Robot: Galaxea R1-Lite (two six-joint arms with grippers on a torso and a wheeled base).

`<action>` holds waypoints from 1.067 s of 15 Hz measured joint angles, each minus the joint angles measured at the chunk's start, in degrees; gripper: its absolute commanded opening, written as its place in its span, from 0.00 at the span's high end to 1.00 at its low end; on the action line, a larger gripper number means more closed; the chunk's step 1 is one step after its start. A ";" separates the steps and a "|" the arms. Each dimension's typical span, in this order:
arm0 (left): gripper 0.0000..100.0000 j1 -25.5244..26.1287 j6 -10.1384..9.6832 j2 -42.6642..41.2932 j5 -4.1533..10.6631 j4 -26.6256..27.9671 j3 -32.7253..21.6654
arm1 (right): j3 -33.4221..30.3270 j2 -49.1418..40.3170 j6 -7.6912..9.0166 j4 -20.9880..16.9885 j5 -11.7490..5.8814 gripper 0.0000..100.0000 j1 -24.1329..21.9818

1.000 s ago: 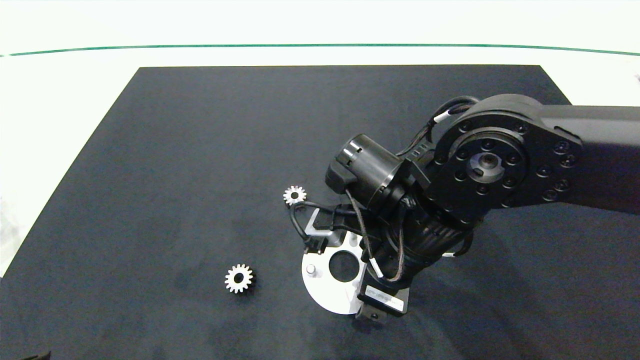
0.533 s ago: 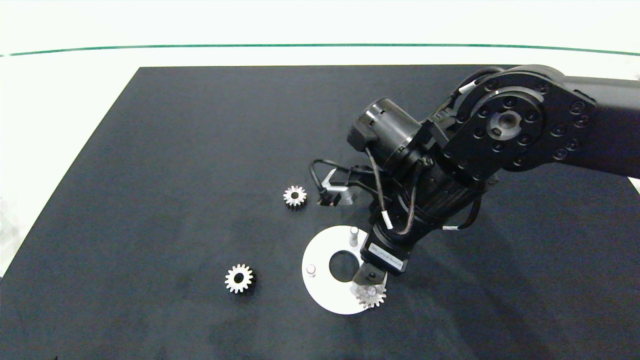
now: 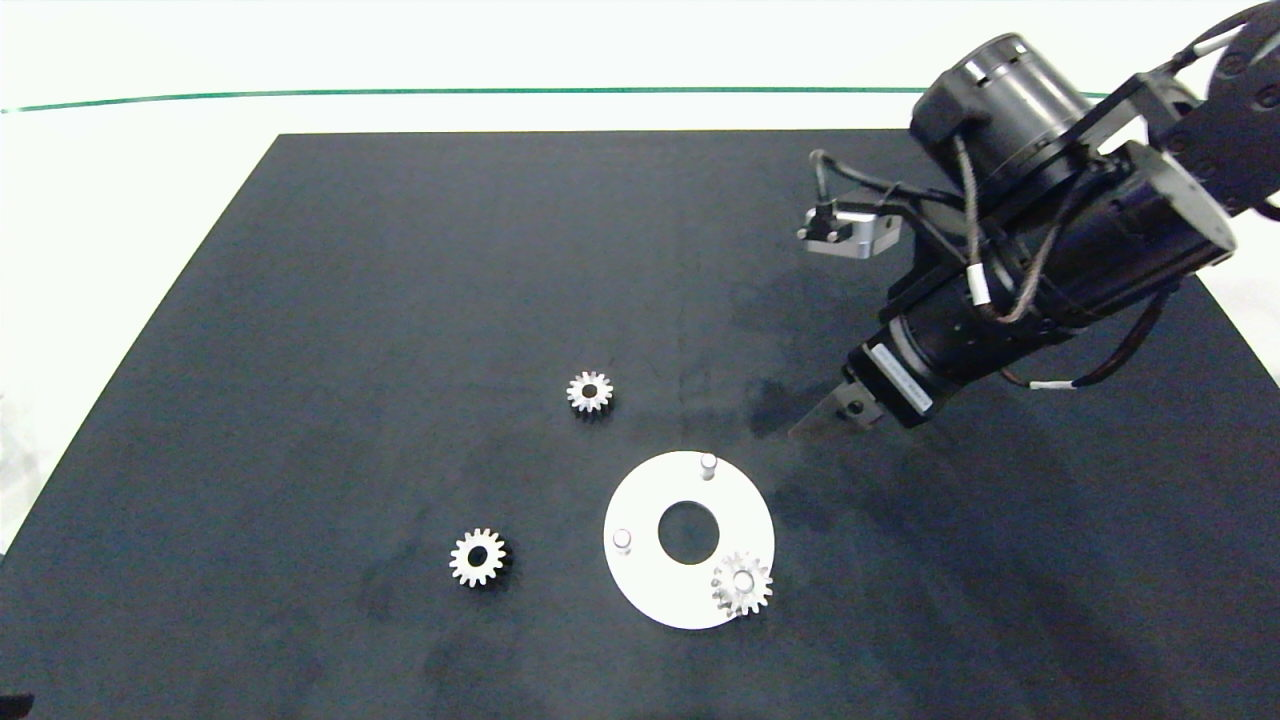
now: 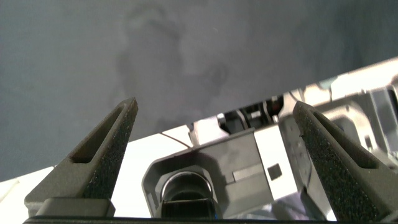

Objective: Install three planetary gears onto the carrier pins

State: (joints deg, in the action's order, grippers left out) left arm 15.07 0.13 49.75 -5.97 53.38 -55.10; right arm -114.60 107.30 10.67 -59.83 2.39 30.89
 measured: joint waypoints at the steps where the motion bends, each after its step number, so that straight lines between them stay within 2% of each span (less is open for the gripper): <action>1: 0.00 1.07 -0.02 0.63 -0.13 0.06 0.20 | 0.00 -1.40 -0.01 0.00 0.09 0.00 -1.35; 3: 0.00 4.78 -0.02 1.73 -1.19 -0.29 0.50 | 0.05 -4.57 -0.01 0.10 0.33 0.00 -3.02; 5: 0.00 8.33 0.02 2.86 -1.62 -4.44 1.80 | 1.43 -7.61 -0.01 0.10 1.19 0.00 -4.00; 6: 0.00 9.41 0.05 3.41 -1.63 -6.58 2.77 | 1.95 -8.81 0.00 0.10 2.16 0.00 -4.71; 8: 0.00 11.75 0.13 4.52 -1.55 -15.07 6.10 | 2.40 -10.36 0.33 0.11 3.80 0.00 -6.36; 10: 0.00 14.42 0.33 6.03 -1.27 -22.32 9.52 | 2.72 -11.47 0.46 0.11 4.47 0.00 -7.94; 13: 0.00 17.07 1.49 9.79 -1.07 -25.62 11.41 | 3.55 -12.85 0.49 0.13 5.49 0.00 -9.26; 16: 0.00 18.01 3.08 13.56 -1.02 -28.92 11.69 | 4.13 -14.53 0.51 0.11 7.74 0.00 -10.80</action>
State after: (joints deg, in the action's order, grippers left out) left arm 33.07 3.22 63.31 -7.00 24.47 -43.41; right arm -110.47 92.77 11.18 -59.72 10.13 20.09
